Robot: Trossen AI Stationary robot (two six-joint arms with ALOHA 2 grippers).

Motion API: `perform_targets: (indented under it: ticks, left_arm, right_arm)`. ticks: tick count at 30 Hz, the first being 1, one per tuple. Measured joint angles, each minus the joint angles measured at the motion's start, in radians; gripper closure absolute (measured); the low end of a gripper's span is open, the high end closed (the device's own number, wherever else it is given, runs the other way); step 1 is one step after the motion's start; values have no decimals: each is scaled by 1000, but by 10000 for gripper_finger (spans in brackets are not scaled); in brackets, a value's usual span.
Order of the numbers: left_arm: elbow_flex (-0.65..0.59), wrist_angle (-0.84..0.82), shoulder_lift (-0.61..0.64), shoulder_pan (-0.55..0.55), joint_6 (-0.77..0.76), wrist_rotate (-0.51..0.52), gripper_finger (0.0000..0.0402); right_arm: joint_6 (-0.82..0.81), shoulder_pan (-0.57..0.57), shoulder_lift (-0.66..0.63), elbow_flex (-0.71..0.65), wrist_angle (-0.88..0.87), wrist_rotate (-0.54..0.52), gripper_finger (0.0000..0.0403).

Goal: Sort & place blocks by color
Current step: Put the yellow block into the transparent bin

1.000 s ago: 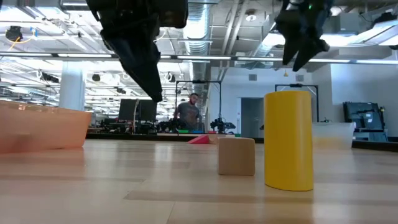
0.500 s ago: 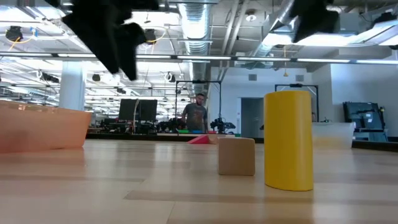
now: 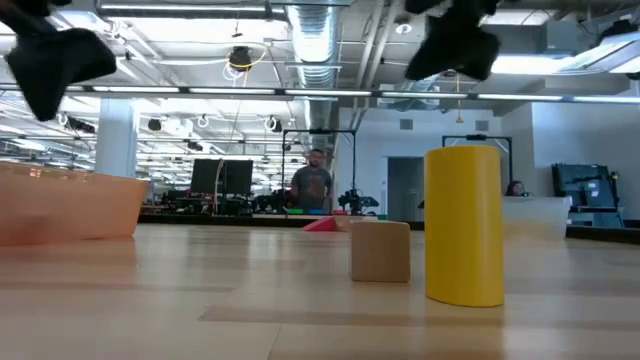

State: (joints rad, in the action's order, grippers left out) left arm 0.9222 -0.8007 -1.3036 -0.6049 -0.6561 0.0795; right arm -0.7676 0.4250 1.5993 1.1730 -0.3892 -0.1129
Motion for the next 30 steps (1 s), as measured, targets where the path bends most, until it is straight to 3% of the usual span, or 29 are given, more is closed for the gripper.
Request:
perform_targets:
  ticks: [6,8,16,23,30]
  left_arm:
    - [-29,74,-46,-110,-86,-111,118]
    - [-28,67,-61,-164,-50,-152,118]
    - [-27,56,-192,-352,229,-152,118]
    - [-27,13,-329,-369,231,-120,118]
    - [-27,0,-367,-369,252,-120,118]
  right_arm:
    - [66,-51,44,2,80,160,132]
    - [65,-67,43,2,88,189,132]
    - [63,-84,27,2,83,194,132]
    - [66,-38,27,2,83,195,132]
    - [69,15,27,2,63,195,132]
